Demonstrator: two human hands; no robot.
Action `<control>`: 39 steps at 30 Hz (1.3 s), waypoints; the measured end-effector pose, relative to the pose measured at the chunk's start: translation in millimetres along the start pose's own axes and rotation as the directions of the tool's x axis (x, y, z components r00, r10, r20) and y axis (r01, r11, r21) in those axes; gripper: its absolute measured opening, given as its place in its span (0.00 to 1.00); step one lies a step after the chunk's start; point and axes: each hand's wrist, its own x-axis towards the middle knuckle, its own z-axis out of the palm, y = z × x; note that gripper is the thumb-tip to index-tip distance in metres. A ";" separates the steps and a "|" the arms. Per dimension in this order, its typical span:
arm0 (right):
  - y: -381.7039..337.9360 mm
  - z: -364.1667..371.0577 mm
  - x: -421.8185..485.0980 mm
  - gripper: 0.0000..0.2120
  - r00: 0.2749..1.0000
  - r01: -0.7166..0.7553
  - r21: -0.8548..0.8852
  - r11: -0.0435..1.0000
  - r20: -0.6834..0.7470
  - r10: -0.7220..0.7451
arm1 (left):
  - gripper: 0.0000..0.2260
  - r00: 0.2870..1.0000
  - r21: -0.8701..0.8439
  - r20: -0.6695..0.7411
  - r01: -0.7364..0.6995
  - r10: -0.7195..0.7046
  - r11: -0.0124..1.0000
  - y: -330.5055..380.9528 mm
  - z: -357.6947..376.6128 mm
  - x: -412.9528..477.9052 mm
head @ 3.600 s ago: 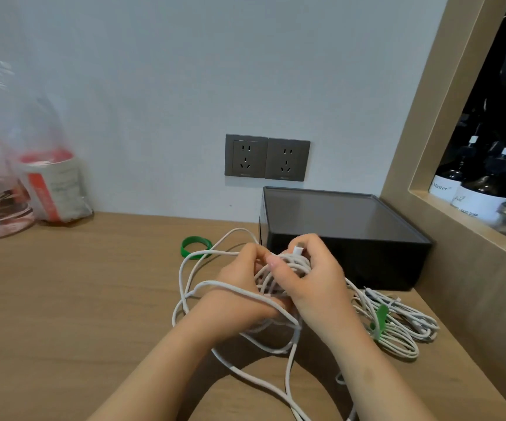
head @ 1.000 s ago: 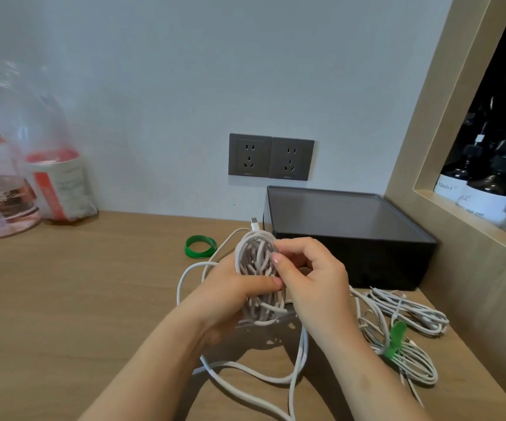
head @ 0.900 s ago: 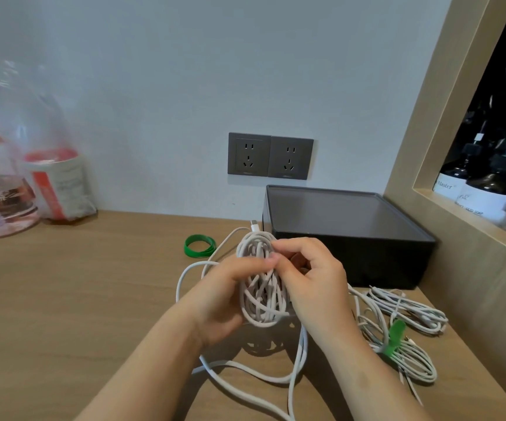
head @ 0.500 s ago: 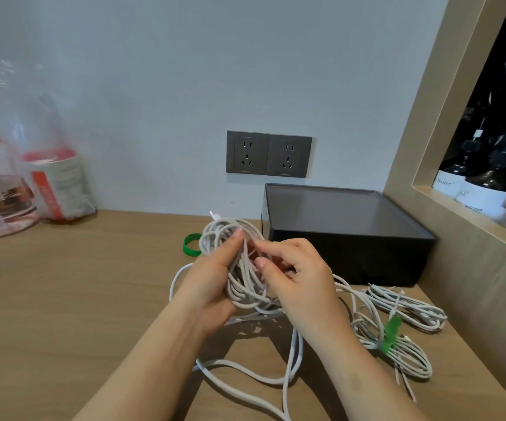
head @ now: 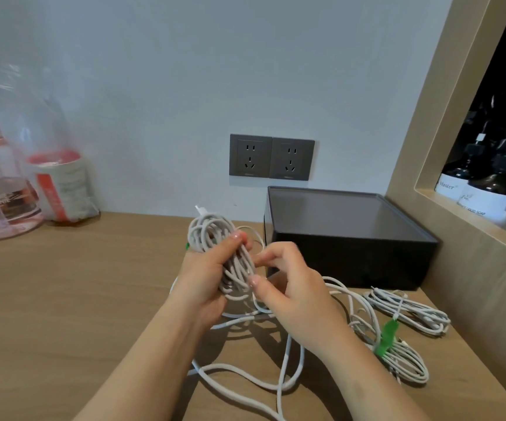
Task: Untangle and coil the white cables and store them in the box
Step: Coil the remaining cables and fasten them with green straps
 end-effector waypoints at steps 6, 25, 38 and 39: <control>14.6 -23.0 1.6 0.15 0.890 -0.157 -0.534 0.831 0.288 0.353 | 0.11 0.996 -0.218 -0.090 -0.032 0.013 0.975 15.5 -8.5 8.8; 20.2 -46.0 1.1 0.03 0.940 -0.210 -0.323 0.923 0.194 0.282 | 0.14 0.994 -0.162 -0.082 0.060 -0.074 0.985 16.1 -10.8 8.8; 12.3 -57.9 -2.6 0.14 0.838 -0.455 -0.004 0.890 0.336 0.430 | 0.10 0.990 -0.536 0.098 0.135 -0.098 0.833 21.5 -16.6 10.0; 12.8 -58.3 -2.6 0.17 0.818 -0.460 -0.090 0.883 0.345 0.461 | 0.12 0.992 -0.581 0.085 0.123 -0.091 0.804 24.5 -21.0 11.8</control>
